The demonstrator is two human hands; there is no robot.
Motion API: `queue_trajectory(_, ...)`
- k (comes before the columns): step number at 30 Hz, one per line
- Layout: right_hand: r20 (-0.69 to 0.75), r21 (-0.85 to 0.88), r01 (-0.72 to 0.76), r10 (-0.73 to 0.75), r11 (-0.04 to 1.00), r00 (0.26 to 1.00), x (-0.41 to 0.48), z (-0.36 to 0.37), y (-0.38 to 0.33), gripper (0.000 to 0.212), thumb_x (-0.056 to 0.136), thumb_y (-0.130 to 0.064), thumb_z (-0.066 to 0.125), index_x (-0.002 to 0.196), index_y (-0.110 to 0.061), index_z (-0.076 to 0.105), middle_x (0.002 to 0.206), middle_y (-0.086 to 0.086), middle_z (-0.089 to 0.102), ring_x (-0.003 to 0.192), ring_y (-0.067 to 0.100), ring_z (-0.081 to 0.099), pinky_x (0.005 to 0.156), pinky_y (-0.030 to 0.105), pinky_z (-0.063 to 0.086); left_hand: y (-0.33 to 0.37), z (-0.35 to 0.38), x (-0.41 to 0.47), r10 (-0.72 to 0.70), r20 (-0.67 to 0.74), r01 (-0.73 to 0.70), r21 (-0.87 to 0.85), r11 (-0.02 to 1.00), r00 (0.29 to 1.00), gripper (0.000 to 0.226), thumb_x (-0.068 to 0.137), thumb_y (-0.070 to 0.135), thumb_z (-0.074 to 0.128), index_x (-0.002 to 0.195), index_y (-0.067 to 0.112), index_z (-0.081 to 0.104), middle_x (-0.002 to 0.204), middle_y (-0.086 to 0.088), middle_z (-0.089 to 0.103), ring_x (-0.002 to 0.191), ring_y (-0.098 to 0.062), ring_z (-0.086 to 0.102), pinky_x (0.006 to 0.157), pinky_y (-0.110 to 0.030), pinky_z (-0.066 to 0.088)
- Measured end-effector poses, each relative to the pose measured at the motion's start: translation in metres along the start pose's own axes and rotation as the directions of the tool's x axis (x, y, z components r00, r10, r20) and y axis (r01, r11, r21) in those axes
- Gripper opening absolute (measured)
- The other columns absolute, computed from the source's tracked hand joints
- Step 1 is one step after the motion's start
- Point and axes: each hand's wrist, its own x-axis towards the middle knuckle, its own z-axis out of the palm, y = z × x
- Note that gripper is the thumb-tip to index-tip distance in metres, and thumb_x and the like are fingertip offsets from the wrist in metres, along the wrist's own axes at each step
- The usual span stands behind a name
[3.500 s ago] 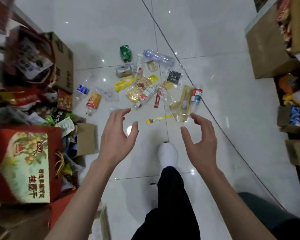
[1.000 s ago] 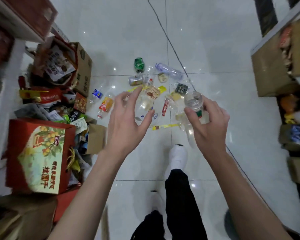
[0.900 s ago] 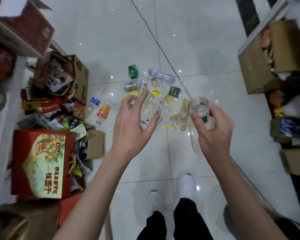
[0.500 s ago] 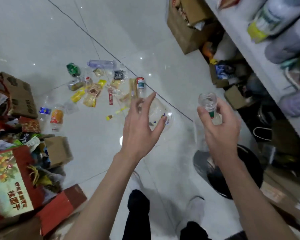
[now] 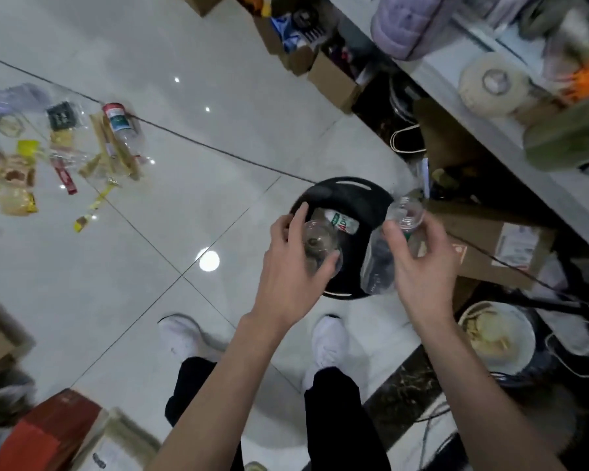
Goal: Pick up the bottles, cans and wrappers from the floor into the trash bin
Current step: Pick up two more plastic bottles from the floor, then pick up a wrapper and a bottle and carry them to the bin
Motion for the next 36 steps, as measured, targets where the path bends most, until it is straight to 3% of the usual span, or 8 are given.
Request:
queue_trajectory(2,0.006,-0.023,-0.019,0.019,1.000,1.000,-0.002,0.001,0.018,0.028,0.089,-0.046,0.073,0.115,-0.045,0.061,0.112,-0.027,0.066,0.111,-0.013,0.059,0.095,0.008,0.044,-0.005,0.006,-0.001,-0.007,-0.012,0.007,0.031,0.999,1.000,0.076,0.095,0.045,0.062,0.156,0.020,0.025,0.151,-0.007,0.032,0.130,-0.025,0.048,0.106,-0.042,0.045)
queue_trajectory(6,0.034,-0.133,-0.016,0.021,0.991,0.999,-0.005,0.006,0.030,0.074,0.082,-0.060,0.072,0.141,-0.019,0.057,0.137,-0.007,0.059,0.130,0.006,0.052,0.112,0.025,0.041,-0.011,-0.007,0.002,0.011,-0.074,-0.002,0.113,0.994,0.997,0.065,0.098,0.042,0.058,0.152,0.016,0.034,0.148,-0.006,0.037,0.126,-0.023,0.050,0.104,-0.043,0.044)
queue_trajectory(9,0.040,-0.130,0.017,-0.012,0.991,0.999,-0.005,0.011,0.016,0.064,0.088,-0.050,0.074,0.142,-0.019,0.056,0.135,-0.008,0.057,0.131,0.013,0.053,0.113,0.039,0.045,-0.011,-0.028,0.006,0.027,-0.112,-0.014,0.115,0.993,0.993,0.061,0.098,0.040,0.057,0.150,0.017,0.036,0.147,-0.005,0.038,0.124,-0.022,0.052,0.103,-0.040,0.044)
queue_trajectory(12,0.051,-0.127,0.068,-0.062,0.990,0.997,-0.004,0.025,-0.011,0.053,0.096,-0.050,0.062,0.138,-0.019,0.058,0.132,-0.006,0.061,0.127,0.013,0.056,0.112,0.047,0.045,-0.011,-0.058,0.008,0.032,-0.166,-0.015,0.100,0.995,0.986,0.059,0.099,0.036,0.057,0.150,0.018,0.035,0.146,-0.003,0.038,0.120,-0.020,0.052,0.100,-0.036,0.043)
queue_trajectory(19,0.143,-0.138,0.121,-0.101,0.983,0.985,-0.010,0.086,-0.094,0.043,0.098,-0.043,0.061,0.136,-0.024,0.058,0.130,-0.011,0.058,0.127,0.014,0.055,0.113,0.046,0.043,-0.032,-0.152,0.003,0.006,-0.285,0.011,0.060,0.998,0.958,0.055,0.099,0.033,0.058,0.148,0.018,0.039,0.146,0.000,0.039,0.122,-0.015,0.050,0.103,-0.043,0.046)
queue_trajectory(24,0.216,-0.146,0.193,-0.159,0.970,0.963,-0.030,0.159,-0.163,0.044,0.097,-0.041,0.062,0.137,-0.024,0.059,0.126,-0.016,0.056,0.128,0.011,0.053,0.115,0.048,0.039,-0.076,-0.239,-0.008,-0.056,-0.371,0.077,0.041,0.996,0.927,0.052,0.099,0.033,0.058,0.147,0.018,0.042,0.145,0.001,0.041,0.124,-0.019,0.052,0.102,-0.038,0.044)
queue_trajectory(29,0.249,-0.119,0.310,-0.274,0.943,0.929,-0.057,0.253,-0.223,0.043,0.097,-0.033,0.066,0.136,-0.017,0.059,0.126,-0.009,0.059,0.122,0.015,0.056,0.109,0.042,0.046,-0.137,-0.329,-0.021,-0.128,-0.444,0.151,0.017,0.988,0.887,0.051,0.098,0.031,0.058,0.145,0.017,0.043,0.143,-0.001,0.043,0.127,-0.020,0.050,0.104,-0.049,0.044)
queue_trajectory(36,0.343,-0.098,0.327,-0.277,0.940,0.898,-0.085,0.372,-0.271,0.041,0.098,-0.038,0.064,0.136,-0.027,0.056,0.126,-0.015,0.055,0.122,0.009,0.054,0.110,0.053,0.044,-0.224,-0.424,-0.025,-0.211,-0.510,0.248,0.005,0.969,0.834,0.050,0.099,0.034,0.057,0.144,0.019,0.043,0.143,0.000,0.042,0.128,-0.021,0.050,0.102,-0.052,0.046)
